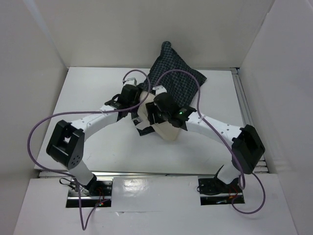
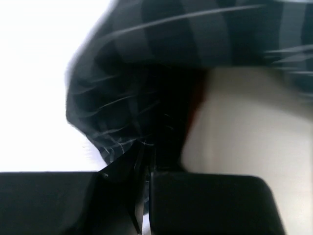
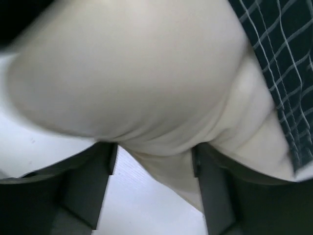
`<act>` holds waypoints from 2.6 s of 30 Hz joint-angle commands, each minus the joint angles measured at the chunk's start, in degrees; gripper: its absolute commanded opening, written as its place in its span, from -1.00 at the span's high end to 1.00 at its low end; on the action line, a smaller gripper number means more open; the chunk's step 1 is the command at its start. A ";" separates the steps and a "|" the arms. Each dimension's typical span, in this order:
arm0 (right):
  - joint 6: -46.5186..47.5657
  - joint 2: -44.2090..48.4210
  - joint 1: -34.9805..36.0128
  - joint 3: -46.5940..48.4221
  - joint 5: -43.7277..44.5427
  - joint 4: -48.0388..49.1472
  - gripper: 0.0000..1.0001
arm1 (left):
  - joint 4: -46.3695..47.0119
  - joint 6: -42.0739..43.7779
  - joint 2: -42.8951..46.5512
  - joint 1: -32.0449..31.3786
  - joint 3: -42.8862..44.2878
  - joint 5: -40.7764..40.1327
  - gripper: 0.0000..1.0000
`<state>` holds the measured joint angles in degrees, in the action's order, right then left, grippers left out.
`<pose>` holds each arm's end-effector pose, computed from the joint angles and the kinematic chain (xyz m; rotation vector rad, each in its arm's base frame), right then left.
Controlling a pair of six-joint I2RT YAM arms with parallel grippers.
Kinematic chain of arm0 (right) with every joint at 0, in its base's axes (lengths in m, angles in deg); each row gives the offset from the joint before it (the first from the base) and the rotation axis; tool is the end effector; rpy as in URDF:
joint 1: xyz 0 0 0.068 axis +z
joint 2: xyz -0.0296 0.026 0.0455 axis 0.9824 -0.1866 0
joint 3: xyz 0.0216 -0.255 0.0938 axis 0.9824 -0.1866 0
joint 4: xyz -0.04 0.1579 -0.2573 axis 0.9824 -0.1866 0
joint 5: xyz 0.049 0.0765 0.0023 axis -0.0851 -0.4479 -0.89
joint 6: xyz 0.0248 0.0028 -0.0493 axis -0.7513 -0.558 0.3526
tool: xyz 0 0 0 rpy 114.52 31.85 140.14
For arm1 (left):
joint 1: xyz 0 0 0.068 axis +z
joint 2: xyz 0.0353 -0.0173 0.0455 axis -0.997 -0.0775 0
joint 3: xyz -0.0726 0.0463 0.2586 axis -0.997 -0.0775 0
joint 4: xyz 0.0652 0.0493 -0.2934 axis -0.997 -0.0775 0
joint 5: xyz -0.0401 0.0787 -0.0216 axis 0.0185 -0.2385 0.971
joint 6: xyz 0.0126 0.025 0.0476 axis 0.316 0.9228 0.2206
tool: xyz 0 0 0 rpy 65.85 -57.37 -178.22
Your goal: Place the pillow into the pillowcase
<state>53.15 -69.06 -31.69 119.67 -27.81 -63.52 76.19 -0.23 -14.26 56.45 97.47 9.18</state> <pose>0.2734 0.2878 0.2568 -0.4293 2.2441 0.4043 0.3632 -0.1921 0.2359 -0.2662 2.1638 -0.3983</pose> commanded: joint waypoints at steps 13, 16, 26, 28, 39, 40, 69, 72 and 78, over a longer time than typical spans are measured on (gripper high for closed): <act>39.57 4.82 -1.23 3.47 -22.25 15.67 -0.93 | 3.05 3.98 -0.15 -0.60 -2.39 2.93 1.00; 42.74 4.28 -2.55 4.00 -22.87 14.09 -0.95 | 3.58 3.97 1.08 -0.60 -3.70 2.93 1.00; 49.59 -0.45 -9.75 6.45 -41.13 5.05 -0.98 | 4.10 5.02 1.61 -0.08 -3.79 3.54 1.00; 50.31 -4.41 -9.76 8.21 -42.64 4.33 -0.98 | 4.10 5.03 1.08 -0.08 -3.27 3.54 1.00; 38.74 -11.89 -13.62 5.68 -34.06 21.85 1.00 | 4.10 5.64 0.64 -0.08 -2.74 4.60 1.00; 36.53 -11.89 -14.32 5.67 -30.38 23.30 1.00 | 4.10 6.17 1.25 -0.08 -3.35 4.60 1.00; -5.39 -49.16 -12.03 32.91 0.87 9.61 1.00 | -4.42 8.11 15.92 4.23 -3.17 3.63 1.00; -13.40 -48.45 -14.50 34.14 1.83 7.86 0.80 | -4.42 7.49 19.26 4.23 -6.51 4.51 1.00; 4.93 -40.21 -16.17 25.82 -24.94 17.06 -0.56 | -5.65 6.79 15.69 4.23 -5.82 1.70 1.00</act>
<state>47.97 -111.62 -43.63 152.07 -44.44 -42.28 70.66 7.01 1.57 60.91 89.17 12.04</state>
